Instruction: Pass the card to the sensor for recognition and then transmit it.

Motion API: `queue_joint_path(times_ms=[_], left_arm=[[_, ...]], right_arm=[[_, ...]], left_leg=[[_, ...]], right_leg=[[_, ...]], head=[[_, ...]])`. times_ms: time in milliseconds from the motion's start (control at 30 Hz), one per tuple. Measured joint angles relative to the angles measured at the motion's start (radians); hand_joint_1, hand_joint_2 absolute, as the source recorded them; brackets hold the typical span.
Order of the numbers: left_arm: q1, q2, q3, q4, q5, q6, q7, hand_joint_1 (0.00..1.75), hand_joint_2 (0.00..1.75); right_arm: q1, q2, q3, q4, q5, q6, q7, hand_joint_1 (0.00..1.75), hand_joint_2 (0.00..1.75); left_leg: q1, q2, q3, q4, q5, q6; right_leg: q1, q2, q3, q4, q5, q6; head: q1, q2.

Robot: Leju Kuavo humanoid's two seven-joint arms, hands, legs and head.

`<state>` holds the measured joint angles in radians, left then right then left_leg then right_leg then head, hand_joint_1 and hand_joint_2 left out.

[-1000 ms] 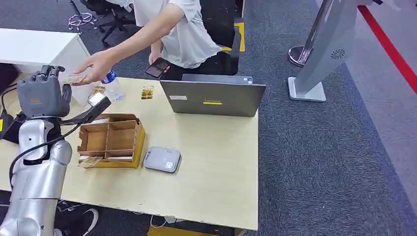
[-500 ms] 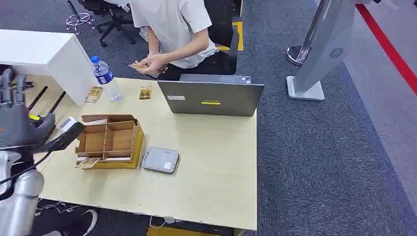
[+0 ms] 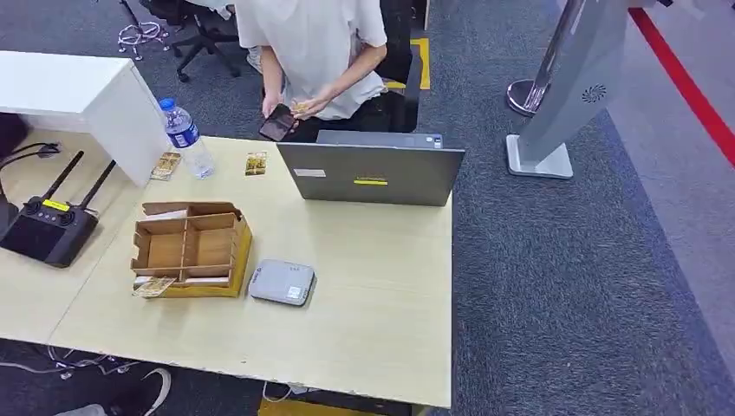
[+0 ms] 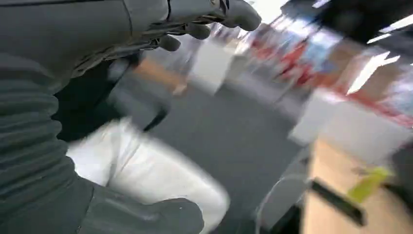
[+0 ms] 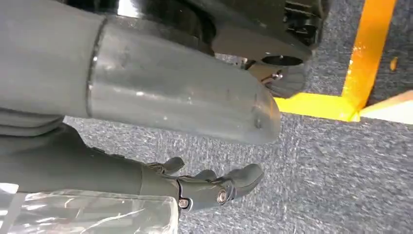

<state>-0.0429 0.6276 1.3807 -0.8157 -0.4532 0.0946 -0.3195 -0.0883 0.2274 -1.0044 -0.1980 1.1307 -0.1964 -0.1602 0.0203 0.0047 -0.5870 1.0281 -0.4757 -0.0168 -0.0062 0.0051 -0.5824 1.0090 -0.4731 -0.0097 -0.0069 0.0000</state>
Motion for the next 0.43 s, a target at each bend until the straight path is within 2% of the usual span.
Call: queue_joint_path(times_ms=[67, 167, 200, 300, 333, 433], left_arm=[[0.002, -0.035, 0.048, 0.131, 0.133, 0.021, 0.023, 0.00, 1.75], [0.004, -0.110, 0.088, 0.278, 0.237, 0.017, 0.059, 0.00, 1.75], [0.004, -0.143, 0.098, 0.321, 0.266, 0.015, 0.067, 0.00, 1.75], [0.002, -0.191, 0.110, 0.383, 0.284, 0.013, 0.069, 0.00, 1.75], [0.001, -0.209, 0.115, 0.409, 0.297, 0.008, 0.084, 0.00, 1.75], [-0.004, -0.254, 0.120, 0.461, 0.361, -0.025, 0.165, 0.00, 1.75]], right_arm=[[0.000, -0.001, -0.001, 0.000, 0.001, -0.004, 0.000, 0.00, 0.00], [-0.005, -0.002, -0.001, 0.000, 0.028, -0.014, 0.011, 0.00, 0.00], [-0.007, -0.002, -0.001, 0.000, 0.036, -0.018, 0.015, 0.00, 0.00], [-0.011, -0.002, 0.000, 0.000, 0.037, -0.021, 0.021, 0.00, 0.00], [-0.012, -0.002, 0.000, 0.000, 0.040, -0.022, 0.022, 0.00, 1.75], [-0.014, -0.002, 0.004, 0.000, 0.067, -0.023, 0.031, 0.00, 1.75]], left_leg=[[-0.001, -0.003, 0.000, 0.000, 0.000, 0.000], [-0.001, -0.006, 0.000, 0.001, 0.001, 0.001], [-0.001, -0.006, 0.000, 0.001, 0.001, 0.002], [-0.001, -0.006, 0.000, 0.001, 0.001, 0.002], [-0.001, -0.006, 0.000, 0.001, 0.001, 0.002], [-0.003, -0.005, 0.000, 0.001, 0.001, 0.003]], right_leg=[[-0.001, -0.003, 0.001, -0.001, 0.000, 0.000], [-0.001, -0.006, 0.002, -0.002, 0.000, 0.002], [-0.001, -0.006, 0.002, -0.003, 0.000, 0.002], [-0.001, -0.006, 0.004, -0.003, 0.001, 0.004], [-0.001, -0.006, 0.004, -0.004, 0.002, 0.004], [-0.003, -0.006, 0.004, -0.004, 0.003, 0.006]], head=[[0.002, 0.000], [0.002, 0.000], [0.003, 0.000], [0.003, 0.000], [0.004, 0.000], [0.003, 0.000]])
